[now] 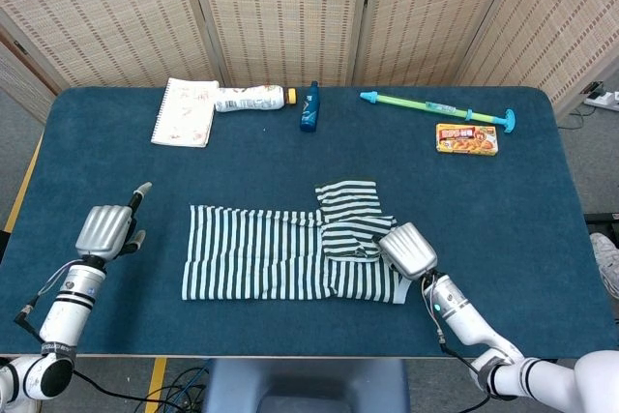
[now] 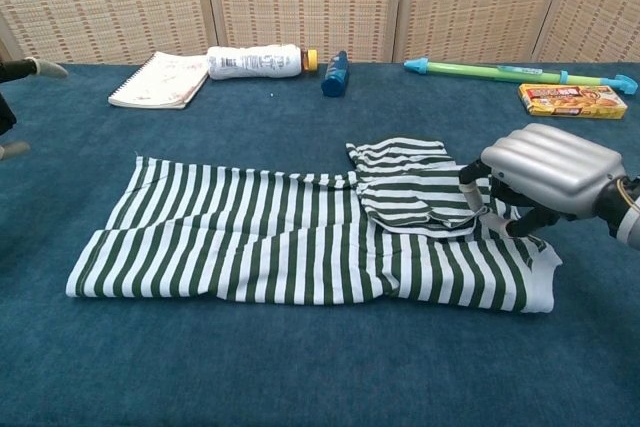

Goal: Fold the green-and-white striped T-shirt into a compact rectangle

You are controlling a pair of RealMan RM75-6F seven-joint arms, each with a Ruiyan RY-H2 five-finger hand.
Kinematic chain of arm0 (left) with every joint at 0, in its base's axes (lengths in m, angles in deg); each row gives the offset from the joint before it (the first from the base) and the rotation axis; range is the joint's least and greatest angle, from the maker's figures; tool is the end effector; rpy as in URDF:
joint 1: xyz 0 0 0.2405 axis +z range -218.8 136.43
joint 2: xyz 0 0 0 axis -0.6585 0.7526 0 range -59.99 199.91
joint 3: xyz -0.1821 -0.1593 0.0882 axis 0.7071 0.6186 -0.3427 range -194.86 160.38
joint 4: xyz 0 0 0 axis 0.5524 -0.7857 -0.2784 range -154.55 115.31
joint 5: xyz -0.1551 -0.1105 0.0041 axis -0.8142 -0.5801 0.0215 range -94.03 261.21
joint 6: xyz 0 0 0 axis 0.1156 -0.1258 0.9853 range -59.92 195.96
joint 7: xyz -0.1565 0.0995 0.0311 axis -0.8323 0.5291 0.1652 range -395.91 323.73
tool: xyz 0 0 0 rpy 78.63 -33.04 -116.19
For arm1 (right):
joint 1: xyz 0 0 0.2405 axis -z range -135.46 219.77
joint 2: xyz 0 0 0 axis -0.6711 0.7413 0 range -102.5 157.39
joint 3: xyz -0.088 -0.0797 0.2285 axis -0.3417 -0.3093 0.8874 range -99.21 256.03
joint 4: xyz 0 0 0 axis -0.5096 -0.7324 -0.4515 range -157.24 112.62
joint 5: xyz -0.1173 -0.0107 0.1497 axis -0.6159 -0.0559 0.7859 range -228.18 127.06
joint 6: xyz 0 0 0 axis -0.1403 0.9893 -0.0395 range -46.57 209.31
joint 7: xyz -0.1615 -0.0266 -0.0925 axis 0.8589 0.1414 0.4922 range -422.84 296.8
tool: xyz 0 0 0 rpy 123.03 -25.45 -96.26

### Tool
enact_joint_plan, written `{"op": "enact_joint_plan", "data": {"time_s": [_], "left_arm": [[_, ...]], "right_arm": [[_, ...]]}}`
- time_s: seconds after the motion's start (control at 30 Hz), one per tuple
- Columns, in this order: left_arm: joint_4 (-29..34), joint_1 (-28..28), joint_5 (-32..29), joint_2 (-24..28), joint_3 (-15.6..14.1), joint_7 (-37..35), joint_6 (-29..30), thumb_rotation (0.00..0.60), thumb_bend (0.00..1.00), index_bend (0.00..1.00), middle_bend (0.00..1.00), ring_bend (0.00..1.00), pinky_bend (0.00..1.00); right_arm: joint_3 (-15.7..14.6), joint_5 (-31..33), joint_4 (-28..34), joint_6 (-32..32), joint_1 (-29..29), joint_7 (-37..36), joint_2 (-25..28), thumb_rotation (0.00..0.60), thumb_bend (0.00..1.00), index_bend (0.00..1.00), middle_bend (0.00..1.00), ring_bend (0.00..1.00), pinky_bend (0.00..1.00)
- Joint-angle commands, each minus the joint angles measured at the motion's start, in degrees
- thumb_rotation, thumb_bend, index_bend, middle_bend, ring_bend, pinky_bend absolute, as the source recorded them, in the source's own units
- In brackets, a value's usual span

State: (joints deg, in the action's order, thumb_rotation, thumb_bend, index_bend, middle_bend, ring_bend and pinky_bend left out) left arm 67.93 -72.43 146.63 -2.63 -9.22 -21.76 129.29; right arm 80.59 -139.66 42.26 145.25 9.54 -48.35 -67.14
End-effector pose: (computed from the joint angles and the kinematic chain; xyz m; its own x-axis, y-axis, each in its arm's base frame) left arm -0.2502 0.3674 0.1009 0.4806 0.1808 0.8581 0.8769 -0.1044 -0.4691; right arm -0.2047 -0.3424 -0.0279 0.6708 -0.0500 0.7399 -0.6559 -0.5057 0.5605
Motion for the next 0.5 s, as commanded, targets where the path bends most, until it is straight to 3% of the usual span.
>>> {"op": "enact_joint_plan", "data": {"time_s": [0.03, 0.27, 0.5], "left_arm": [[0.18, 0.3, 0.21, 0.26, 0.11, -0.42, 0.35, 0.6, 0.42, 0.0, 0.9, 0.84, 1.0], [1.05, 1.47, 1.45, 1.31, -0.3, -1.27, 1.52, 0.6, 0.42, 0.0, 0.9, 0.84, 1.0], [1.54, 2.65, 2.24, 1.79, -0.98, -2.04, 2.14, 0.6, 0.42, 0.0, 0.9, 0.84, 1.0]], "right_arm": [[1.58, 0.96, 1.23, 0.91, -0.14, -0.77, 0.45, 0.6, 0.44, 0.57, 0.99, 1.0, 1.0], [8.52, 5.97, 2.5, 1.52, -2.29, -1.06, 0.35, 0.6, 0.44, 0.57, 0.99, 1.0, 1.0], [12.83, 10.97, -0.53, -1.5, -5.82, 1.33, -2.19, 0.6, 0.44, 0.57, 0.99, 1.0, 1.0]]}}
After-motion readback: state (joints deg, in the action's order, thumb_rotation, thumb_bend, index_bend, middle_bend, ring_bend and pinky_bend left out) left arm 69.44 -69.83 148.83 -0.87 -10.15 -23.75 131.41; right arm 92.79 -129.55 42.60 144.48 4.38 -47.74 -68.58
